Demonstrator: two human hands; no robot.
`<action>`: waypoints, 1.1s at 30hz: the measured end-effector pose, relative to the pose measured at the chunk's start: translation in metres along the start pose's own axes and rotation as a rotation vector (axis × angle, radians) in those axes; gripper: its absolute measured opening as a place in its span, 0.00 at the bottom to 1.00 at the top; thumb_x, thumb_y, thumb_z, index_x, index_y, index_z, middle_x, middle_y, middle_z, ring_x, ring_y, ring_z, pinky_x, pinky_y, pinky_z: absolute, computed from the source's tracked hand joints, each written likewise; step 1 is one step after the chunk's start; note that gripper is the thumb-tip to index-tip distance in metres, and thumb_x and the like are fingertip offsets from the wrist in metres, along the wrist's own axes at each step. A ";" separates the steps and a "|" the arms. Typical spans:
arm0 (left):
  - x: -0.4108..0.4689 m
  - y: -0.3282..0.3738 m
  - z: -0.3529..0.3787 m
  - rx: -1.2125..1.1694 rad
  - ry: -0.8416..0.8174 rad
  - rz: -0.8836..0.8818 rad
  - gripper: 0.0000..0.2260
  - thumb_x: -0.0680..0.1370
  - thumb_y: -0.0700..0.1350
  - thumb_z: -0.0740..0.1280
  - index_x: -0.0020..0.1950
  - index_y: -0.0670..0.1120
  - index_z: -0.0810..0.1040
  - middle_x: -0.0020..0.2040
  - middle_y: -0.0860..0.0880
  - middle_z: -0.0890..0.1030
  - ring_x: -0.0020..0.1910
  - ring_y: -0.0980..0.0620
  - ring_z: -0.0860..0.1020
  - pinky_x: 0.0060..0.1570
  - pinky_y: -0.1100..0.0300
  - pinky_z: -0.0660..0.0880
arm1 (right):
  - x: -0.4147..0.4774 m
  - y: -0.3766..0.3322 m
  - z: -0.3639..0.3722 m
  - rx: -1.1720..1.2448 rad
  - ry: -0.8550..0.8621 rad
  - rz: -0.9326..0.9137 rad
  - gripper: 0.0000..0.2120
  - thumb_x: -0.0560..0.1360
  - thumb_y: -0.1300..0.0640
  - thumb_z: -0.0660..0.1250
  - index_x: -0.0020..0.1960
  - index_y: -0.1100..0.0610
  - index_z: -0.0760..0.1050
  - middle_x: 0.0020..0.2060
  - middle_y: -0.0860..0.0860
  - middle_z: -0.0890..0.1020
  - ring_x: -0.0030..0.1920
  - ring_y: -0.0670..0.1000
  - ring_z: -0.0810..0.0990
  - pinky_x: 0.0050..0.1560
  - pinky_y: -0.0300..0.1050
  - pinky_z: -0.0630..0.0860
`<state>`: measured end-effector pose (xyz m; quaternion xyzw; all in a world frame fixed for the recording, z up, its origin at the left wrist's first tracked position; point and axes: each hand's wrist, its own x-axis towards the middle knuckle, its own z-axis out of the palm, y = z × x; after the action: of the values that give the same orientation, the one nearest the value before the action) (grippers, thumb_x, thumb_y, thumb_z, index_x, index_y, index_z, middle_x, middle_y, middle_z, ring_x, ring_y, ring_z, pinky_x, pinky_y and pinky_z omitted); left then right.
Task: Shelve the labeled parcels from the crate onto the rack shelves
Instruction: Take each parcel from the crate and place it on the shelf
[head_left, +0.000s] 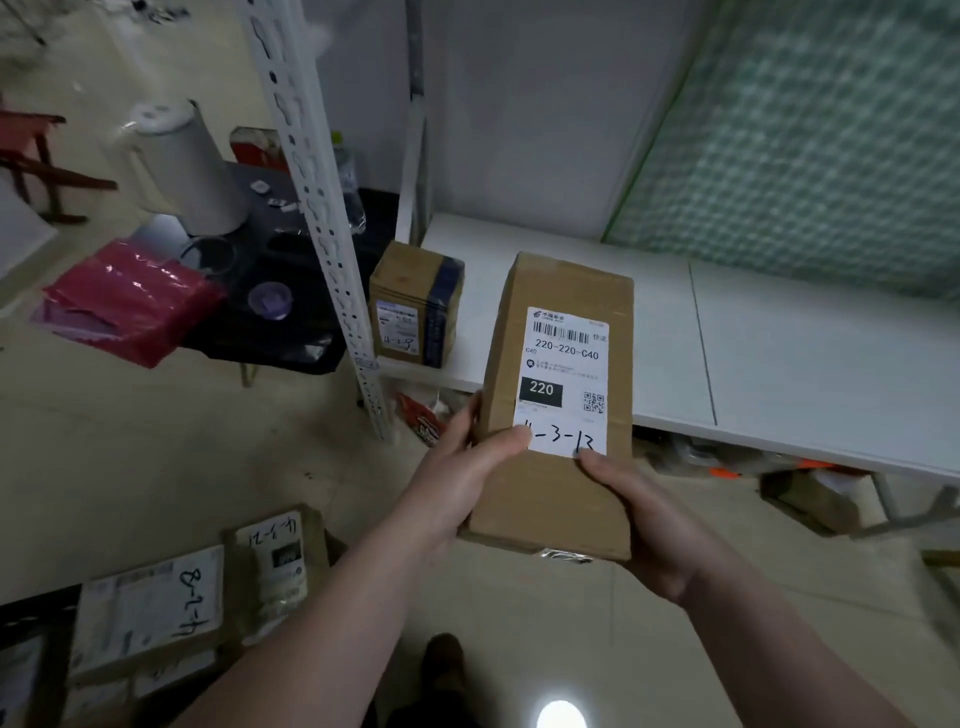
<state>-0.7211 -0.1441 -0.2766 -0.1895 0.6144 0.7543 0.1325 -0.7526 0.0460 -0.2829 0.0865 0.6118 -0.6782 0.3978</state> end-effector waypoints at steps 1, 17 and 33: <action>0.013 0.001 -0.002 0.020 0.010 -0.008 0.25 0.66 0.57 0.72 0.63 0.67 0.73 0.56 0.60 0.82 0.56 0.56 0.80 0.60 0.50 0.75 | 0.013 -0.002 -0.004 0.009 0.002 -0.010 0.32 0.68 0.42 0.72 0.69 0.51 0.73 0.61 0.54 0.82 0.58 0.57 0.81 0.50 0.53 0.76; 0.236 -0.096 -0.063 0.465 0.507 0.000 0.16 0.83 0.50 0.52 0.69 0.49 0.70 0.59 0.53 0.71 0.60 0.53 0.71 0.60 0.59 0.66 | 0.276 0.000 -0.070 -0.176 0.139 -0.348 0.47 0.59 0.47 0.80 0.72 0.36 0.59 0.63 0.42 0.78 0.61 0.49 0.78 0.49 0.49 0.81; 0.401 -0.247 -0.113 1.146 0.882 0.358 0.37 0.78 0.52 0.63 0.79 0.43 0.45 0.78 0.44 0.53 0.77 0.46 0.51 0.75 0.46 0.53 | 0.449 0.067 -0.116 -0.570 0.119 -0.859 0.61 0.58 0.42 0.81 0.79 0.49 0.47 0.72 0.43 0.69 0.70 0.44 0.70 0.69 0.50 0.71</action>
<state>-0.9584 -0.2157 -0.6927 -0.2728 0.9291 0.1796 -0.1733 -1.0523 -0.0396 -0.6323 -0.2456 0.7741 -0.5808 0.0559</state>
